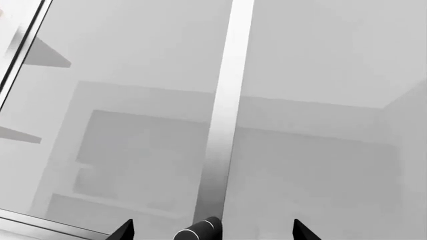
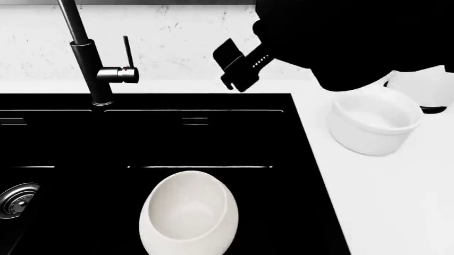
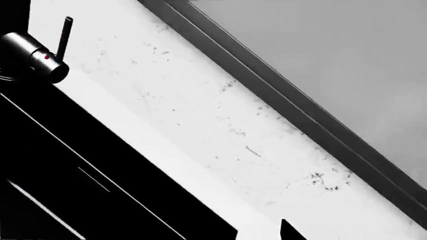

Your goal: Stack the bowls in the sink.

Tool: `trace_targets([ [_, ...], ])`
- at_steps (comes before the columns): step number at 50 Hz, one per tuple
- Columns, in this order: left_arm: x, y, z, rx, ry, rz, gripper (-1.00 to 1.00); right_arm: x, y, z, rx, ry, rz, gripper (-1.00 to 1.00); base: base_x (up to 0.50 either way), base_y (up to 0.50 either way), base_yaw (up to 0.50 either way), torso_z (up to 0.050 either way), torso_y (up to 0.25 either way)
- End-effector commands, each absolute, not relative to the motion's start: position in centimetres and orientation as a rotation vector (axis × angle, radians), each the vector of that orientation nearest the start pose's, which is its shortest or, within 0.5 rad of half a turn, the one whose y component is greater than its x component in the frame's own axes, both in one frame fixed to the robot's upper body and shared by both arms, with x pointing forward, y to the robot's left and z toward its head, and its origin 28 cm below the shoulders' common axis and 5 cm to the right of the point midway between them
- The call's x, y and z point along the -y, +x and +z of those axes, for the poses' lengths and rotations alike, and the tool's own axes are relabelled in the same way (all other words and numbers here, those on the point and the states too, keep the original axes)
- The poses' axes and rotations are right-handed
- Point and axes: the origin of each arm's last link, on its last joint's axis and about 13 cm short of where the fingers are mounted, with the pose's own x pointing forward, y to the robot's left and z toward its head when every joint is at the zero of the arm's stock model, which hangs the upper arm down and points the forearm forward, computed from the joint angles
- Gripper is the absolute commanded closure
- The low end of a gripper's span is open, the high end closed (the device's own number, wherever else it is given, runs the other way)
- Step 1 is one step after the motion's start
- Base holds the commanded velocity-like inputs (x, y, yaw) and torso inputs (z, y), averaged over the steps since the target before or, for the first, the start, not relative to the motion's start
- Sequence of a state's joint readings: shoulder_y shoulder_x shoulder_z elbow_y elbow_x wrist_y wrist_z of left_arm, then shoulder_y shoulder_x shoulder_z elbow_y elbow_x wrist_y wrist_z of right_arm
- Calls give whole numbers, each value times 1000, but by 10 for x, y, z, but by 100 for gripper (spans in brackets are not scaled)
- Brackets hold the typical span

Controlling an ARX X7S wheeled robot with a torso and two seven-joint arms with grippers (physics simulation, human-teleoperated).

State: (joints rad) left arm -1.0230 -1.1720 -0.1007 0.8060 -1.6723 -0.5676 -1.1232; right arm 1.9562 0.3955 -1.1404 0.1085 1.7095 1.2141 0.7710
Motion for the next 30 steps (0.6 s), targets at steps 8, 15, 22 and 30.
trace_targets([
  [8, -282, 139, 362, 659, -110, 202, -100, 85, 287, 406, -193, -396, -17, -100, 0, 0, 0, 0, 0],
  [15, -281, 140, 363, 661, -110, 199, -100, 100, 288, 407, -199, -334, -98, -100, 0, 0, 0, 0, 0],
  [22, -281, 139, 363, 662, -112, 200, -100, 110, 289, 404, -213, -246, -133, -100, 0, 0, 0, 0, 0],
  [30, -281, 139, 362, 662, -114, 199, -100, 125, 293, 400, -226, -167, -275, -100, 0, 0, 0, 0, 0],
])
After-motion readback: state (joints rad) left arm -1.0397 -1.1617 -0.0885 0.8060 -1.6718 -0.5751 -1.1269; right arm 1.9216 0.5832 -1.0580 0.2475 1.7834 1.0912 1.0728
